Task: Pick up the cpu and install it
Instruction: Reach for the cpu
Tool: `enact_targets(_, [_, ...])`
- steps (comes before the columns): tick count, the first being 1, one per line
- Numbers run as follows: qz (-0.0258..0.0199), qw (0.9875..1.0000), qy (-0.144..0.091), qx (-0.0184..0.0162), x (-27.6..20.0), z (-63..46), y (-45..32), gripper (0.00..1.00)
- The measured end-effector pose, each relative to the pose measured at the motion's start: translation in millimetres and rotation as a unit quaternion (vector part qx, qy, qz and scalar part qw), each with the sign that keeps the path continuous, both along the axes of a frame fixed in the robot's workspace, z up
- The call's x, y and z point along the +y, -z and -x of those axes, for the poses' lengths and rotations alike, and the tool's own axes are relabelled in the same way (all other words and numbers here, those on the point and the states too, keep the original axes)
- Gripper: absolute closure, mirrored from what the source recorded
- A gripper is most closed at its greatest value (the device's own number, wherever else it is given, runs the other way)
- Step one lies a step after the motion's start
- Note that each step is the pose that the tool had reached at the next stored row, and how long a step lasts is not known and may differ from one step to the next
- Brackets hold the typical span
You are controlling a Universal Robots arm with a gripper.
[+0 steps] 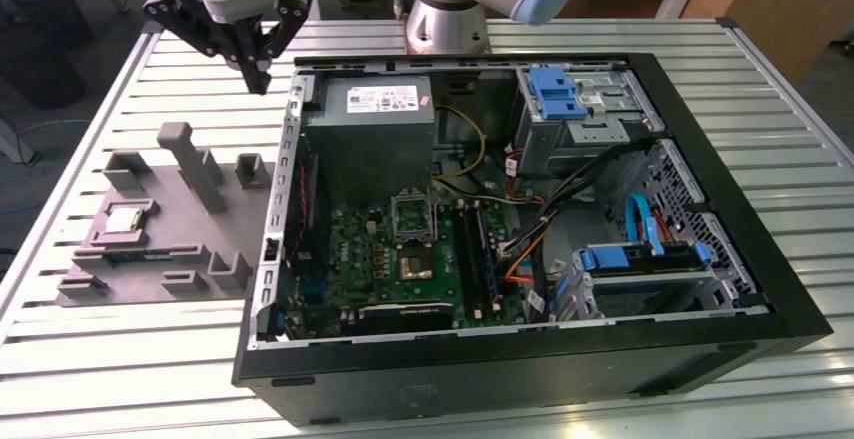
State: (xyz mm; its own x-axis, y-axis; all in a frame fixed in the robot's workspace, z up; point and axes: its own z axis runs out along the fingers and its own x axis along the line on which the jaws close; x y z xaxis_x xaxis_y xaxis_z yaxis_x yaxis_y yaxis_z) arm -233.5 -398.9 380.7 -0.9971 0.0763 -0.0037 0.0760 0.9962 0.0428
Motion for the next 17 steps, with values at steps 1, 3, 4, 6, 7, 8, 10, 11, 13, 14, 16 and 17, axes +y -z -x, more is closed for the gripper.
enact_targets(1, [0.0, 1.0, 0.0, 0.0, 0.0, 1.0, 0.0, 0.89])
enact_targets(3, [0.0, 1.0, 0.0, 0.0, 0.0, 3.0, 0.1, 0.89])
enact_targets(4, [0.0, 1.0, 0.0, 0.0, 0.0, 4.0, 0.1, 0.89])
enact_targets(6, [0.0, 1.0, 0.0, 0.0, 0.0, 5.8, 0.2, 0.89])
enact_targets(7, [0.0, 1.0, 0.0, 0.0, 0.0, 6.7, 0.2, 0.89])
enact_targets(8, [0.0, 1.0, 0.0, 0.0, 0.0, 7.6, 0.3, 0.89])
enact_targets(10, [0.0, 1.0, 0.0, 0.0, 0.0, 9.4, 0.4, 0.89])
enact_targets(11, [0.0, 1.0, 0.0, 0.0, 0.0, 10.3, 0.4, 0.89])
enact_targets(13, [0.0, 1.0, 0.0, 0.0, 0.0, 12.1, 0.6, 0.89])
enact_targets(14, [0.0, 1.0, 0.0, 0.0, 0.0, 13.0, 0.7, 0.89])
enact_targets(16, [0.0, 1.0, 0.0, 0.0, 0.0, 14.7, 0.8, 0.89])
enact_targets(17, [0.0, 1.0, 0.0, 0.0, 0.0, 15.6, 0.9, 0.89])
